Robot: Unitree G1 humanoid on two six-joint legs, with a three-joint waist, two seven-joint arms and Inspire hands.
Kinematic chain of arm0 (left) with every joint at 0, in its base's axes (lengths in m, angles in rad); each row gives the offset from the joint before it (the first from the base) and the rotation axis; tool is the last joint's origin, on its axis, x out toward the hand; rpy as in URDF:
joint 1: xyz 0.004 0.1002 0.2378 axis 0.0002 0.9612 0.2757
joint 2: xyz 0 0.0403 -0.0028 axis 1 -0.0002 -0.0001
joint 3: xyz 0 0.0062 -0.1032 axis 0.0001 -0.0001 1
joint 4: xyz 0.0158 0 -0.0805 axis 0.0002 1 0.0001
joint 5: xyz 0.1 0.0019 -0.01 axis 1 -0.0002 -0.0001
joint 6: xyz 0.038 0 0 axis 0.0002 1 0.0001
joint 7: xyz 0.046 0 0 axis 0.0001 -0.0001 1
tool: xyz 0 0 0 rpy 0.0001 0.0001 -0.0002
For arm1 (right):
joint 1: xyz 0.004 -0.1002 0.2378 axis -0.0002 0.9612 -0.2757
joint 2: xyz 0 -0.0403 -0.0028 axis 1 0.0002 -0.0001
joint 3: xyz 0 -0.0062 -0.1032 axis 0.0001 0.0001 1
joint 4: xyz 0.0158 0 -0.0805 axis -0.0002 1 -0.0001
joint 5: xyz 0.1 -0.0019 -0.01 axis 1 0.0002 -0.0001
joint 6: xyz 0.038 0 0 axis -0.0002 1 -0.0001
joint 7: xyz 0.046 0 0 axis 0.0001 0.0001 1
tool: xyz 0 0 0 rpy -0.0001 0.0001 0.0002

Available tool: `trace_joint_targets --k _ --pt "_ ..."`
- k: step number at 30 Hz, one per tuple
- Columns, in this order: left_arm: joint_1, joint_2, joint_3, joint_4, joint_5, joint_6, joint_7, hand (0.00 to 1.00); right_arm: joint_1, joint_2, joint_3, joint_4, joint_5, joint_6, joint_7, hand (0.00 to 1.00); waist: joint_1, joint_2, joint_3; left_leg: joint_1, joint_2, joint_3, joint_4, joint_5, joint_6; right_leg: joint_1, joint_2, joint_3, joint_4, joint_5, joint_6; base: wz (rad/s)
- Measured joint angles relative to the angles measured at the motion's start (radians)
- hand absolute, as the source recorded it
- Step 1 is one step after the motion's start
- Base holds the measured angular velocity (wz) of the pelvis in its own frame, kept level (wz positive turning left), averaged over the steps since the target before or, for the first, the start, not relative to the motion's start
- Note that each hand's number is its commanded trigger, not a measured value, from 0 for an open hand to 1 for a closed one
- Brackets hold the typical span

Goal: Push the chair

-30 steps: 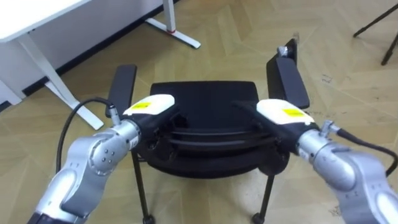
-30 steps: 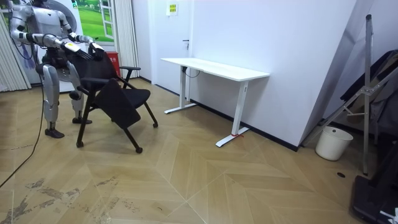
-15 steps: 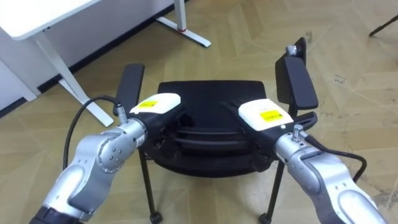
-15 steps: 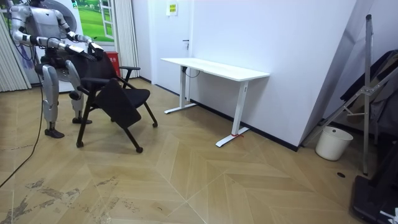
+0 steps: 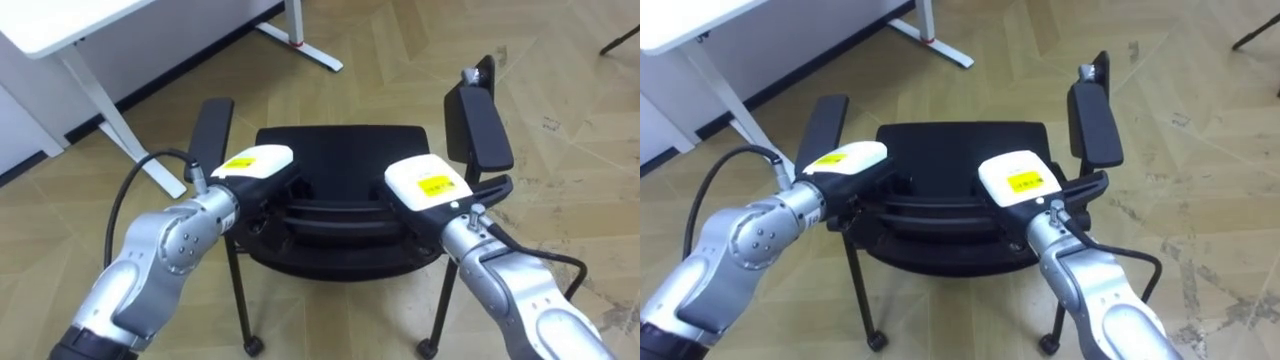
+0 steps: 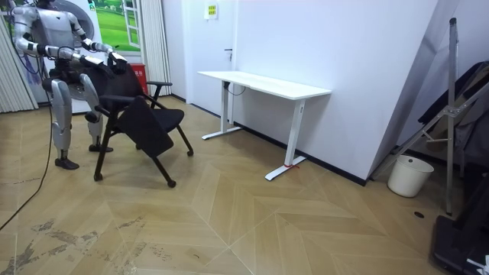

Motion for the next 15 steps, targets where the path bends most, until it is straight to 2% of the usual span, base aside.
trace_joint_targets --k 15 --pt "0.000 0.012 -0.008 0.000 0.003 0.000 0.000 1.00 0.014 -0.012 0.019 0.017 -0.008 -0.025 -0.064 1.00 0.020 0.000 -0.0026 0.004 0.000 0.000 0.003 0.000 0.000 0.005 0.000 0.002 0.000 0.000 0.000 0.00"
